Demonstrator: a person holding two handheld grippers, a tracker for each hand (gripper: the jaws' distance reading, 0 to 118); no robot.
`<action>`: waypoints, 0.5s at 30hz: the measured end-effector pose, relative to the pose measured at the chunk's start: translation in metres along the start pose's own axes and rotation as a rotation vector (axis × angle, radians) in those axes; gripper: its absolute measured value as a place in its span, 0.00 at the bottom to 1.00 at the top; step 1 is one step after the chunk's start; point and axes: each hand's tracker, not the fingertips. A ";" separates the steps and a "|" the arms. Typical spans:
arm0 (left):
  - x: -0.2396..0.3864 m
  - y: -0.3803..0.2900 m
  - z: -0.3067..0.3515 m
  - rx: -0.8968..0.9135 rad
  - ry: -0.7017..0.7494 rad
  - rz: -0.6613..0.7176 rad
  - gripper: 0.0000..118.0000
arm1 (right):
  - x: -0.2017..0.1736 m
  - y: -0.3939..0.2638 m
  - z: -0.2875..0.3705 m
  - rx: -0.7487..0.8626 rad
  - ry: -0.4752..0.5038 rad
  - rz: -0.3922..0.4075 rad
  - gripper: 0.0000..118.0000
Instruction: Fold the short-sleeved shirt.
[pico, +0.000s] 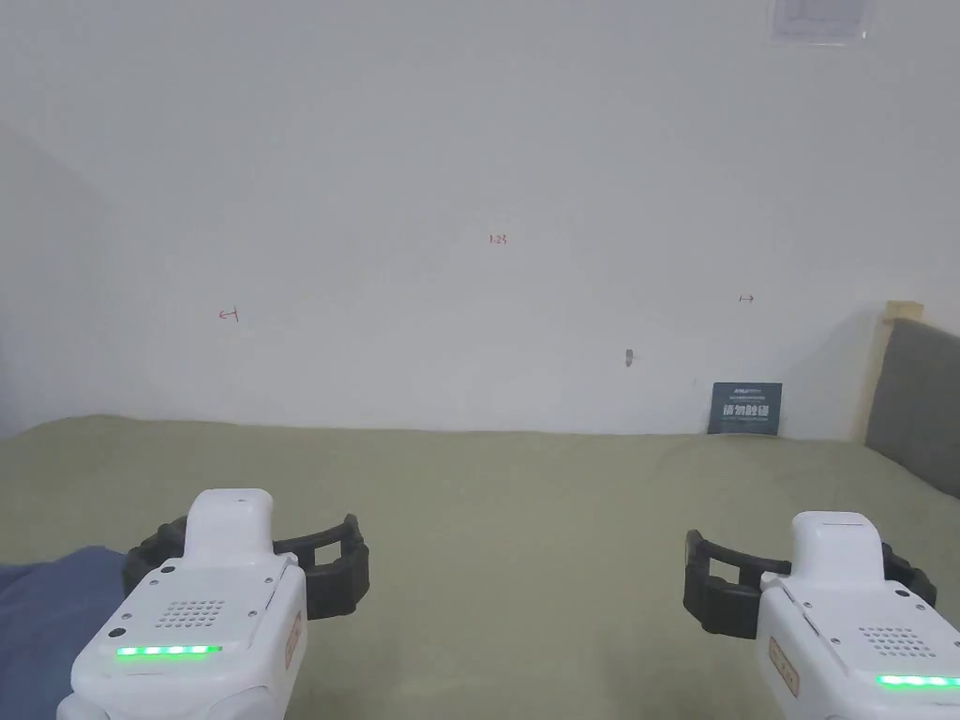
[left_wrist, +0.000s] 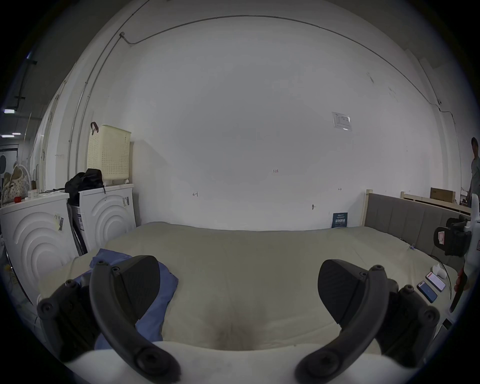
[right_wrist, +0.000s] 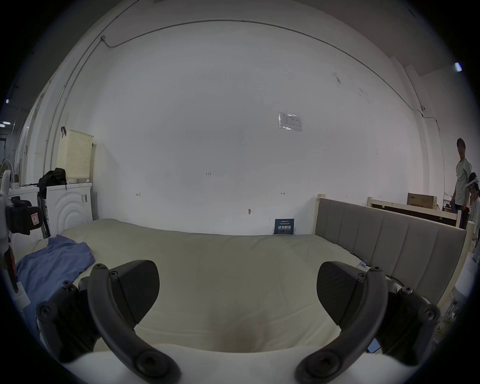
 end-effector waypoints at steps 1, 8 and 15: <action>0.000 0.000 0.000 0.001 0.000 0.002 1.00 | 0.000 0.001 -0.001 -0.007 0.004 -0.007 1.00; -0.001 0.003 -0.003 0.003 0.003 0.004 1.00 | 0.001 0.004 -0.002 -0.004 0.010 -0.011 1.00; 0.000 0.003 -0.004 0.017 -0.006 0.012 1.00 | -0.001 0.005 -0.003 -0.003 0.011 0.006 1.00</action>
